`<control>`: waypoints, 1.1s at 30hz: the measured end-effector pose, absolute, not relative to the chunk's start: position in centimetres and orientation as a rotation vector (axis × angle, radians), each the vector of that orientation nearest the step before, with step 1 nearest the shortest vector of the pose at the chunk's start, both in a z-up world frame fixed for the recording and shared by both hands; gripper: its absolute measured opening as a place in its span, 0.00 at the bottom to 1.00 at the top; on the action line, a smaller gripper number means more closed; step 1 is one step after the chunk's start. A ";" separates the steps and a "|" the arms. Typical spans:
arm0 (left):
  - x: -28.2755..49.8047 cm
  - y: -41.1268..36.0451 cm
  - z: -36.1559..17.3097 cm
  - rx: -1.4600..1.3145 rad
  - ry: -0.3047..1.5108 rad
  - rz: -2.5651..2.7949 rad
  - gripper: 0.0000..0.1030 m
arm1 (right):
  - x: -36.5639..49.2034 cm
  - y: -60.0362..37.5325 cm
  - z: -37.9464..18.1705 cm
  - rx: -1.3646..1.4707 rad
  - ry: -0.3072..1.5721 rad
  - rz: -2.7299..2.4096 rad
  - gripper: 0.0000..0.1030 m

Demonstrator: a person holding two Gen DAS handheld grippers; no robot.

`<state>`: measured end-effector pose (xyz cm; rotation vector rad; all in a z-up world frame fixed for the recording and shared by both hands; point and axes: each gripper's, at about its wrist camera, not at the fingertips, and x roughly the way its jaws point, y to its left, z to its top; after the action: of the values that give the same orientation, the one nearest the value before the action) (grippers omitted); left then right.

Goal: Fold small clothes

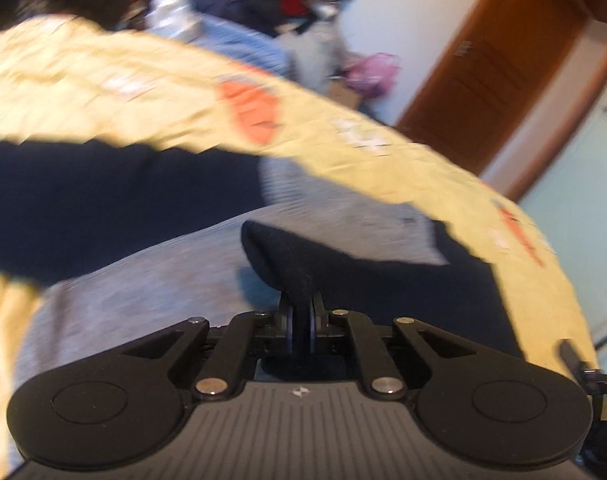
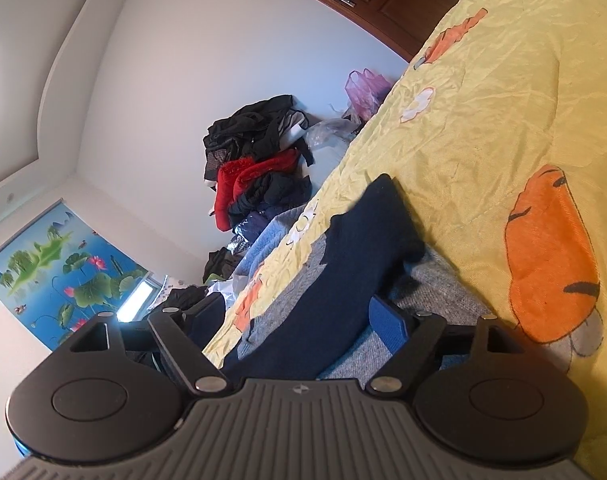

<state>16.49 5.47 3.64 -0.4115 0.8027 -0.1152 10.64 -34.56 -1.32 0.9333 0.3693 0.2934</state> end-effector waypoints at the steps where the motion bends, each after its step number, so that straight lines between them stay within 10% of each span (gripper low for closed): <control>1: 16.5 6.1 2.9 -0.418 0.817 -0.107 0.07 | 10.7 -34.6 -1.3 0.934 0.369 0.294 0.78; 14: 14.7 5.5 0.4 -0.366 0.696 -0.111 0.09 | 12.2 -32.6 4.2 0.632 0.296 0.312 0.95; 22: 14.5 5.5 0.4 -0.377 0.692 -0.113 0.09 | 24.9 -28.5 2.6 0.186 0.656 0.196 0.84; 33: 14.5 6.4 0.8 -0.393 0.700 -0.131 0.13 | 24.9 -24.7 1.3 -0.078 0.688 0.197 1.00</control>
<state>14.49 6.40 0.76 -0.3930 0.7003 -0.1315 24.89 -24.73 1.27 -0.0775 0.6875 0.1970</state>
